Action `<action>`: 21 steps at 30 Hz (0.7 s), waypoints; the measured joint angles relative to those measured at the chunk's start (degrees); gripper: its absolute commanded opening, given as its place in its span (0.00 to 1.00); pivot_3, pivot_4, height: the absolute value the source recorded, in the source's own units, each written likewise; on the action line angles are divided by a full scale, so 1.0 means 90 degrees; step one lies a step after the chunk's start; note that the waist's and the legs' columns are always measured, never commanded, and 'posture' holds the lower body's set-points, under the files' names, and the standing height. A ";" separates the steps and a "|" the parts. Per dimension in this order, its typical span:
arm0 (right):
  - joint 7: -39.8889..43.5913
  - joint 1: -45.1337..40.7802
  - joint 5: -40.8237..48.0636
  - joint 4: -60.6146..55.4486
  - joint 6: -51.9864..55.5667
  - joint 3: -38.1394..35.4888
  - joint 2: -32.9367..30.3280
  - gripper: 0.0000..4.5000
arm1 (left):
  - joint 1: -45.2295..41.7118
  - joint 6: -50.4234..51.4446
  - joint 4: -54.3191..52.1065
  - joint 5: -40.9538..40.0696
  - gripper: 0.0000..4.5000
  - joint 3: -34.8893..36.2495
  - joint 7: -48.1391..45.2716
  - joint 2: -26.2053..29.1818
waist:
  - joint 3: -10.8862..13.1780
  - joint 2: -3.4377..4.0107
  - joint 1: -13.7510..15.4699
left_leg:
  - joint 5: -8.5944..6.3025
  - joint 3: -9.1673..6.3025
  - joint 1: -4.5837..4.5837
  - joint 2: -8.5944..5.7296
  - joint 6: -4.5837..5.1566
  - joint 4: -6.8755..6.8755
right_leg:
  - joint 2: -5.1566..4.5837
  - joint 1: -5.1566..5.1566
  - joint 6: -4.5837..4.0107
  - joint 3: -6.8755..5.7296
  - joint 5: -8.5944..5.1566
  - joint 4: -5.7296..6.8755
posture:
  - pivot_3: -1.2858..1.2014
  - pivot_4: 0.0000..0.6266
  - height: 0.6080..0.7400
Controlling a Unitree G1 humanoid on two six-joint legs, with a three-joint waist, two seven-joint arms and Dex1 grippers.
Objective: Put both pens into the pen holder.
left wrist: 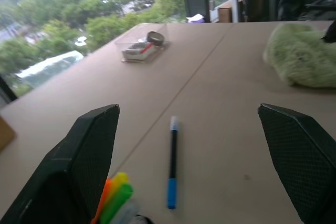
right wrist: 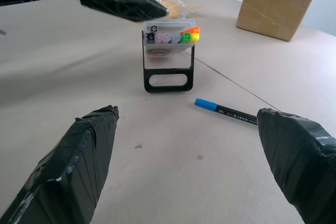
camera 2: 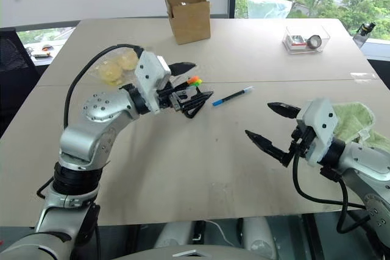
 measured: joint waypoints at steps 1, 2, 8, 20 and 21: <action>-0.0023 0.0009 -0.0004 -0.0016 -0.0002 -0.0003 0.0001 1.00 | -0.0189 0.0222 -0.0003 -0.0045 0.99 -0.0068 -0.0037 0.0044 | 0.0000 -0.0001 -0.0004 | 0.0000 0.0001 0.0002 -0.0002 0.0000 0.0001 | 0.0001 0.0003 0.0000 0.0002 0.0000 0.0001 | 0.52 0.24 1.00; -0.0052 0.0029 -0.0012 -0.0055 -0.0008 -0.0013 0.0001 1.00 | -0.0488 0.0556 0.0015 -0.0107 0.99 -0.0207 -0.0073 0.0114 | 0.0001 -0.0002 -0.0006 | 0.0000 0.0001 0.0002 -0.0006 0.0000 0.0001 | 0.0001 0.0003 0.0001 0.0003 0.0000 0.0000 | 0.52 0.24 1.00; -0.0275 0.0202 -0.0064 -0.0245 -0.0028 -0.0153 0.0002 1.00 | -0.2438 0.1583 0.1846 -0.0005 0.99 -0.1115 -0.0803 0.0186 | 0.0000 -0.0001 -0.0003 | 0.0000 0.0002 0.0003 -0.0018 0.0000 0.0001 | 0.0004 0.0004 0.0000 0.0004 -0.0001 -0.0002 | 0.52 0.24 1.00; -0.0865 0.0627 -0.0094 -0.0662 0.0005 -0.0431 0.0070 1.00 | -0.5250 -0.0453 0.8702 0.2474 0.99 -0.2983 -0.1181 -0.2651 | 0.0010 -0.0016 -0.0024 | -0.0027 0.0020 -0.0018 -0.0034 0.0046 0.0004 | 0.0004 -0.0005 0.0000 0.0029 -0.0003 -0.0020 | 0.52 0.24 1.00; -0.0980 0.0684 -0.0102 -0.0724 0.0015 -0.0441 0.0098 1.00 | -0.5361 -0.0877 0.9535 0.2842 0.99 -0.3020 -0.1047 -0.2983 | 0.0010 -0.0017 -0.0016 | -0.0030 0.0018 -0.0019 -0.0034 0.0051 0.0004 | 0.0004 -0.0007 0.0001 0.0027 -0.0003 -0.0019 | 0.52 0.24 1.00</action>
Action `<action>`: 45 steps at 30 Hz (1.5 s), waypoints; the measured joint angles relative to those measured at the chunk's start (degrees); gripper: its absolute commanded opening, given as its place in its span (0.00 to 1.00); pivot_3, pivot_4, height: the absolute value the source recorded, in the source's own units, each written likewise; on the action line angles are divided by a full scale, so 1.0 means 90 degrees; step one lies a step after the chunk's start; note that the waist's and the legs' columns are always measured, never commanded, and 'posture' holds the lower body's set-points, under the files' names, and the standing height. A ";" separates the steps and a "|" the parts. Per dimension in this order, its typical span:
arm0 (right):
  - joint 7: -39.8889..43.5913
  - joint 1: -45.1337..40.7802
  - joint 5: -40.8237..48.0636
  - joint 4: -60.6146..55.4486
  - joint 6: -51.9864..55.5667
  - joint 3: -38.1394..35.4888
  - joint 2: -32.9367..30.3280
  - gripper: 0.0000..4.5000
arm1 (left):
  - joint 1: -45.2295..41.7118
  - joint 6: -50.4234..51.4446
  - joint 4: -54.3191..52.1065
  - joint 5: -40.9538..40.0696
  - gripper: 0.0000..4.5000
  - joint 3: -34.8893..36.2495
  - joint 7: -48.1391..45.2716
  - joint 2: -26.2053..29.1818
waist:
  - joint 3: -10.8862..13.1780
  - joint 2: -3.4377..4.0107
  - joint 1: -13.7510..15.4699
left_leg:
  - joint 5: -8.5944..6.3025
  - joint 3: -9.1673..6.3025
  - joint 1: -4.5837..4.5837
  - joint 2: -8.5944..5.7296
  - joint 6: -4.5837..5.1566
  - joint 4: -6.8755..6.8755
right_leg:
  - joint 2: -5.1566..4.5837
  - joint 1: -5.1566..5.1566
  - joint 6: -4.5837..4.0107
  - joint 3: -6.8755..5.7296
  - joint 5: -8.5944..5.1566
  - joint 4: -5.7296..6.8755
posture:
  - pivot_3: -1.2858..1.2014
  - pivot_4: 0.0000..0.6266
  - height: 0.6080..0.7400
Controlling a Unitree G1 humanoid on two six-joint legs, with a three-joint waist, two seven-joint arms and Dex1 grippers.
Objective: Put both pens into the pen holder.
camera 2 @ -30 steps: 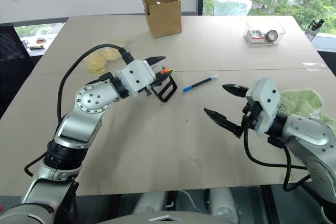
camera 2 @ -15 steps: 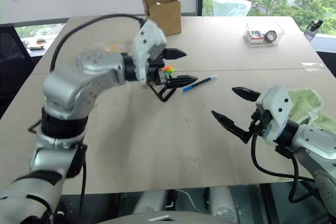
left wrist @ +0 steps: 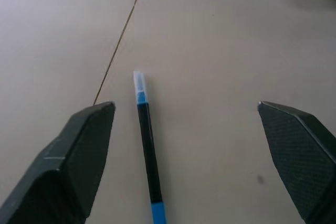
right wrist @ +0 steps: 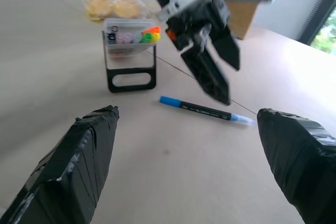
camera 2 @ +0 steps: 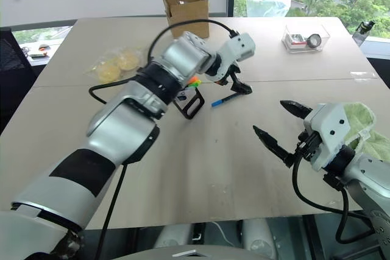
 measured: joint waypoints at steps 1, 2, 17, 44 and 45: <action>-0.0033 0.0011 -0.0003 -0.0037 0.0001 0.0000 0.0012 1.00 | -0.0002 -0.0146 0.0239 0.0141 0.99 -0.0011 0.0064 -0.0085 | 0.0001 0.0000 0.0001 | -0.0001 0.0001 -0.0002 0.0001 0.0001 0.0000 | 0.0000 -0.0003 0.0001 0.0000 0.0000 0.0003 | 0.52 0.24 1.00; -0.0081 0.0037 -0.0009 -0.0105 0.0001 0.0000 0.0020 1.00 | -0.0002 -0.0332 0.0564 0.0325 0.99 -0.0038 0.0131 -0.0197 | 0.0002 -0.0001 0.0003 | -0.0001 0.0000 -0.0006 0.0002 0.0001 0.0000 | 0.0000 -0.0009 0.0001 0.0000 0.0000 0.0004 | 0.52 0.24 1.00; -0.0575 0.0453 -0.0105 -0.0490 0.0006 0.0056 0.0218 1.00 | 0.0040 -0.1217 0.1600 0.1702 0.01 0.0411 0.0388 -0.0538 | 0.0001 -0.0001 0.0025 | -0.0003 -0.0004 -0.0090 0.0007 0.0005 0.0066 | -0.0017 -0.0065 0.0018 -0.0004 0.0012 0.0017 | 0.52 0.24 1.00; -0.0520 0.0045 -0.0064 -0.0337 0.0154 0.0256 0.0119 1.00 | -0.0082 -0.1504 0.1489 0.2013 0.49 0.1489 0.0639 -0.0609 | 0.0000 0.0000 0.0025 | -0.0003 -0.0006 -0.0090 -0.0002 0.0005 0.0070 | -0.0016 -0.0063 0.0030 -0.0005 0.0021 0.0021 | 0.52 0.24 1.00; -0.0534 0.0045 -0.0060 -0.0339 0.0164 0.0261 0.0119 1.00 | -0.0081 -0.1502 0.1498 0.2037 0.49 0.1483 0.0661 -0.0629 | 0.0000 0.0000 0.0023 | -0.0003 -0.0005 -0.0089 -0.0002 0.0005 0.0070 | -0.0016 -0.0063 0.0030 -0.0005 0.0021 0.0022 | 0.52 0.24 1.00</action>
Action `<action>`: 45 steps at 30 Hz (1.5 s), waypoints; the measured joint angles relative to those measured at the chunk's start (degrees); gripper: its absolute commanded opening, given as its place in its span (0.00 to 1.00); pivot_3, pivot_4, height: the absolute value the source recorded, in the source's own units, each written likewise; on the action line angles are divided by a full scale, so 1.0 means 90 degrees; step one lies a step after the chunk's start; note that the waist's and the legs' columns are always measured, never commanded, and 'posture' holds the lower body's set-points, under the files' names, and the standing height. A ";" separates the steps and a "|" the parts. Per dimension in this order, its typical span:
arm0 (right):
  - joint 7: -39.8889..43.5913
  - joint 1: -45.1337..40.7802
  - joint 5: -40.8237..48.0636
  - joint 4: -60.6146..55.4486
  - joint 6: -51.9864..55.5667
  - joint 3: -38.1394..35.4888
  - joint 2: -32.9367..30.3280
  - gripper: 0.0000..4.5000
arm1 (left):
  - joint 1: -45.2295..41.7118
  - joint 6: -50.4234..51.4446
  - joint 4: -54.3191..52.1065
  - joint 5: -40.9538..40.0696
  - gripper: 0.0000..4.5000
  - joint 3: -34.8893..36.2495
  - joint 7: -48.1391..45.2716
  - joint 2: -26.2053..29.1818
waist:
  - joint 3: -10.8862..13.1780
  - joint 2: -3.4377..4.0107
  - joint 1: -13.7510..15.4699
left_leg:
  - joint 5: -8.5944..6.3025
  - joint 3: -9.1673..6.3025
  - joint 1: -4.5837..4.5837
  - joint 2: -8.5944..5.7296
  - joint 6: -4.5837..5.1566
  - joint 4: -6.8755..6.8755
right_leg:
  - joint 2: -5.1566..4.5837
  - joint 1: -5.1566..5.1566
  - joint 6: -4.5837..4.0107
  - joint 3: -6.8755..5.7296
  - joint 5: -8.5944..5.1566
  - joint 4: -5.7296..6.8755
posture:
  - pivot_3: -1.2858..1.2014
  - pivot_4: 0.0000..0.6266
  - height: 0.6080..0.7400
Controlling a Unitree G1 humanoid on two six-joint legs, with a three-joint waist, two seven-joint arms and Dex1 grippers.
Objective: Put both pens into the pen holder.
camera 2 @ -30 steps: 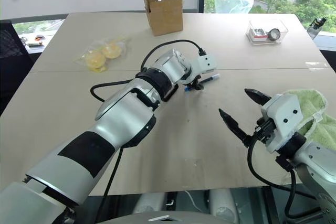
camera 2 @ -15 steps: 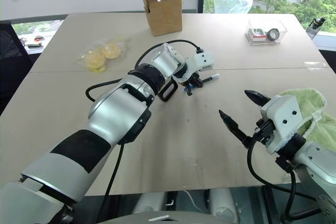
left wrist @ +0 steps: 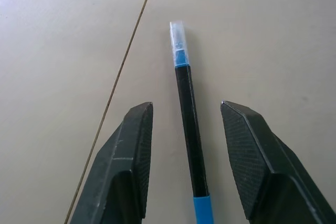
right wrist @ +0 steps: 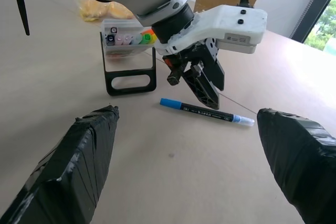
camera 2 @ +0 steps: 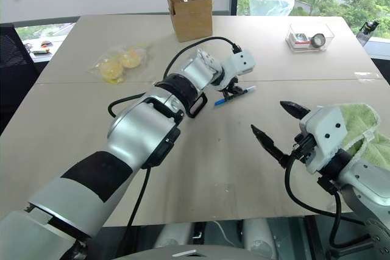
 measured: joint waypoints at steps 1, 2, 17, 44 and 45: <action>-0.0045 0.0000 0.0008 -0.0012 0.0032 0.0000 0.0000 1.00 | 0.0003 0.0012 0.0021 0.0050 0.49 -0.0008 0.0024 -0.0032 | 0.0000 0.0000 0.0000 | 0.0000 0.0000 0.0000 0.0000 0.0000 0.0000 | 0.0000 0.0000 0.0000 0.0000 0.0000 0.0001 | 0.52 0.24 1.00; -0.0080 0.0000 0.0031 -0.0028 0.0073 -0.0001 0.0001 1.00 | 0.0014 0.0022 0.0062 0.0130 0.49 -0.0044 0.0050 -0.0079 | -0.0001 0.0000 -0.0001 | 0.0000 0.0000 0.0001 0.0000 0.0000 0.0000 | 0.0000 0.0000 0.0000 0.0000 0.0000 0.0001 | 0.52 0.24 1.00; -0.0466 0.0558 0.0074 -0.0313 0.0121 -0.0008 0.0097 1.00 | 0.0317 0.0178 0.0128 0.0870 0.10 -0.0458 -0.0226 -0.0367 | -0.0031 0.0001 -0.0001 | 0.0000 0.0001 0.0013 0.0003 0.0000 0.0002 | 0.0001 0.0009 -0.0001 0.0003 0.0000 0.0007 | 0.52 0.24 1.00; 0.1371 0.3021 -0.0088 -0.0321 -0.0550 -0.1235 -0.0703 1.00 | 0.3749 0.2196 -0.7466 0.0743 0.33 -0.1632 -0.4844 0.2680 | -0.0045 0.0020 0.0005 | 0.0000 0.0013 0.0045 0.0024 0.0001 0.0010 | 0.0005 0.0024 -0.0027 0.0021 -0.0014 0.0035 | 0.52 0.24 1.00; 0.1442 0.3009 -0.0122 -0.0311 -0.0568 -0.1235 -0.0701 1.00 | 0.3869 0.2311 -0.7770 0.0745 0.42 -0.1706 -0.4831 0.2823 | -0.0045 0.0020 0.0016 | 0.0000 0.0011 0.0054 0.0023 0.0001 0.0010 | 0.0006 0.0036 -0.0027 0.0021 -0.0017 0.0034 | 0.52 0.24 1.00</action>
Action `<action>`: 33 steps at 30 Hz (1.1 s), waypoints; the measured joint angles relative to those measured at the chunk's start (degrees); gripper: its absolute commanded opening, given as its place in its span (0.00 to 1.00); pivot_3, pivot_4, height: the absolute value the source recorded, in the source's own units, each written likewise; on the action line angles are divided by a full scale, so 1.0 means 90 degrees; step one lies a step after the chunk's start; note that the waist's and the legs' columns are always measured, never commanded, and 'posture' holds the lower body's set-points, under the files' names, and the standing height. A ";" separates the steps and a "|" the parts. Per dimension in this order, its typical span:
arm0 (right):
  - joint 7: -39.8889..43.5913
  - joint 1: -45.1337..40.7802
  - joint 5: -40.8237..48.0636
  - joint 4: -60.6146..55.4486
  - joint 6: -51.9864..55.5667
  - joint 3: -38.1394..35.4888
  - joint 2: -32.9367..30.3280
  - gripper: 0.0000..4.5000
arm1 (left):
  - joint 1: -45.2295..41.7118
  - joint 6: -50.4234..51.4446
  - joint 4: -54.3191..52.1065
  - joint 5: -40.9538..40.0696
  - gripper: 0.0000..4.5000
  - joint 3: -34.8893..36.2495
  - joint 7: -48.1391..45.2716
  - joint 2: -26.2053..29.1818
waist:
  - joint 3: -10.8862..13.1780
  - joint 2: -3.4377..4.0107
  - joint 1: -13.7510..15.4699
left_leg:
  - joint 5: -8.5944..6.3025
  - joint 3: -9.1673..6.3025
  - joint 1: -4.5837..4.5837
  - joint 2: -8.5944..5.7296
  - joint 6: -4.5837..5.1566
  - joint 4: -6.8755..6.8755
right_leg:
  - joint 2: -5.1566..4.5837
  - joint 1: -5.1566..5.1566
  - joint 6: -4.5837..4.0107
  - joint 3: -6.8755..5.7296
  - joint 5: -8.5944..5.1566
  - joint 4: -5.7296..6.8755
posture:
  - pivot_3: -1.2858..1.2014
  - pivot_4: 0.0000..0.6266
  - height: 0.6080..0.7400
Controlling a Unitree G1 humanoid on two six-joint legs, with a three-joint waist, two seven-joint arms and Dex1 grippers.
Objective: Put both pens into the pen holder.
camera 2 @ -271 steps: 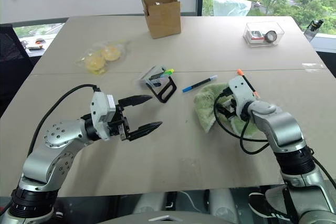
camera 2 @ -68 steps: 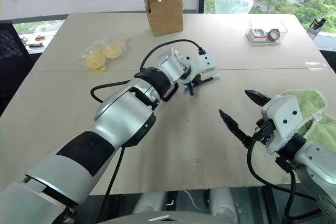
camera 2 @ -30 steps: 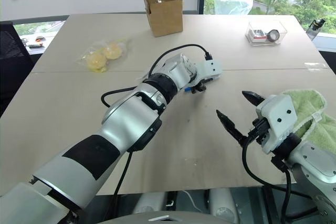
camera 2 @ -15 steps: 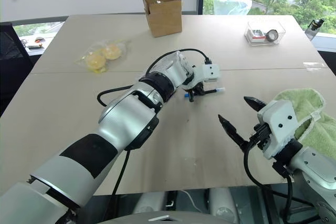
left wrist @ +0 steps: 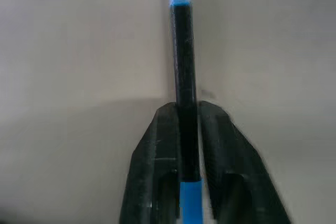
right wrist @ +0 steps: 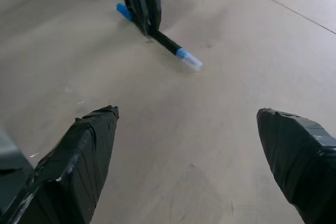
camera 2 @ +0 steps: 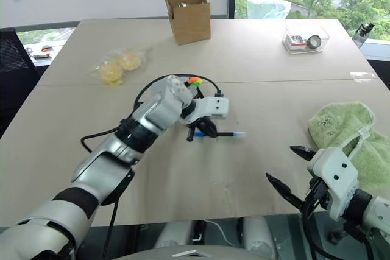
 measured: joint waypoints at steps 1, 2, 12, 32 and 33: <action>0.0077 -0.0006 -0.0057 0.0030 -0.0016 0.0000 0.0008 1.00 | 0.0134 0.0130 -0.0309 -0.0004 0.57 -0.0059 0.0052 0.0119 | 0.0000 0.0000 0.0011 | 0.0000 -0.0001 0.0025 -0.0001 0.0000 0.0000 | 0.0000 0.0031 0.0005 0.0000 -0.0005 -0.0008 | 0.52 0.24 1.00; 0.0085 -0.0006 -0.0072 0.0038 -0.0016 0.0000 0.0010 1.00 | 0.0145 0.0160 -0.0344 -0.0004 0.64 -0.0078 0.0063 0.0125 | 0.0000 0.0000 0.0015 | 0.0000 -0.0001 0.0031 -0.0001 0.0000 0.0000 | -0.0001 0.0038 0.0018 0.0000 -0.0013 -0.0011 | 0.52 0.24 1.00; 0.0155 -0.0038 -0.0347 0.0037 -0.0022 0.0058 0.0310 1.00 | -0.0484 0.0072 -0.0407 -0.0151 0.80 -0.0382 0.0634 -0.0383 | -0.0001 0.0002 -0.0005 | -0.0001 -0.0005 0.0044 -0.0006 0.0002 -0.0002 | 0.0003 0.0062 0.0023 0.0002 -0.0016 -0.0031 | 0.52 0.24 1.00; -0.0386 -0.0179 -0.0902 -0.0030 -0.0205 0.0764 0.0716 1.00 | -0.1129 0.1565 0.0897 -0.1506 0.00 0.0607 0.1207 -0.1553 | -0.0023 0.0013 -0.0006 | -0.0002 -0.0017 0.0029 -0.0006 0.0004 -0.0001 | 0.0005 0.0056 0.0026 -0.0001 -0.0019 -0.0038 | 0.52 0.24 1.00; -0.0416 -0.0269 -0.0894 -0.0031 -0.0207 0.0794 0.0717 1.00 | -0.1400 0.2030 0.0884 -0.1827 0.00 0.1206 0.1348 -0.1709 | -0.0022 0.0012 -0.0008 | -0.0003 -0.0017 0.0026 -0.0006 0.0005 -0.0001 | 0.0005 0.0052 0.0027 0.0000 -0.0019 -0.0040 | 0.52 0.24 1.00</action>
